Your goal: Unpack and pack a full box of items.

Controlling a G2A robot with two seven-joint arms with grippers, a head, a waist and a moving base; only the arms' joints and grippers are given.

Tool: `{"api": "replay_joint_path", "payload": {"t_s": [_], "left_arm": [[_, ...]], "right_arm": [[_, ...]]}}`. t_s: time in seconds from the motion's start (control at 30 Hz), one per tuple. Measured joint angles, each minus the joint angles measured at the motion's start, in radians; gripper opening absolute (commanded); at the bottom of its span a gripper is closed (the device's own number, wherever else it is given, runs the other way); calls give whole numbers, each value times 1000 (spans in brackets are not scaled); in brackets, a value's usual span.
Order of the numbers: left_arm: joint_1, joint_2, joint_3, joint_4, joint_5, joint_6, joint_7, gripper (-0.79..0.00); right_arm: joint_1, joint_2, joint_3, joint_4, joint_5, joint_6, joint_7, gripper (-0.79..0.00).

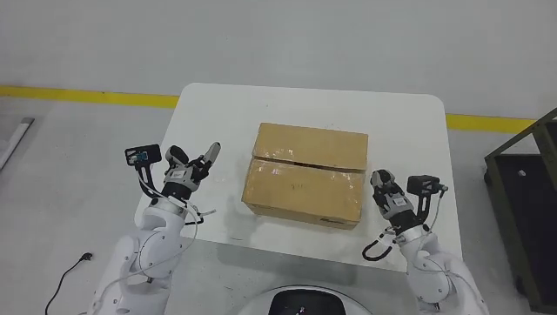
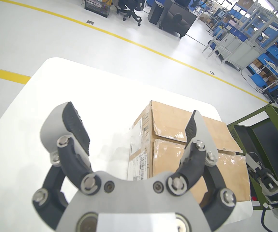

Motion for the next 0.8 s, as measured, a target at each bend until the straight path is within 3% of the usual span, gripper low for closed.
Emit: {"api": "replay_joint_path", "payload": {"t_s": [0.13, 0.37, 0.47, 0.7, 0.8], "left_arm": [[0, 0, 0, 0, 0, 0, 0, 0], [-3, 2, 6, -1, 15, -15, 7, 0], [-34, 11, 51, 28, 174, -126, 19, 0], [-186, 17, 208, 158, 549, -345, -16, 0], [-227, 14, 254, 195, 596, -399, -5, 0]], "right_arm": [[37, -1, -2, 2, 1, 89, 19, -785], [88, -4, -53, 23, -12, 119, 23, -785], [104, -5, -70, 32, -13, 127, 18, -785], [124, -5, -90, 46, -17, 140, 14, -785], [126, -4, -92, 48, -17, 143, 15, -785]]}}
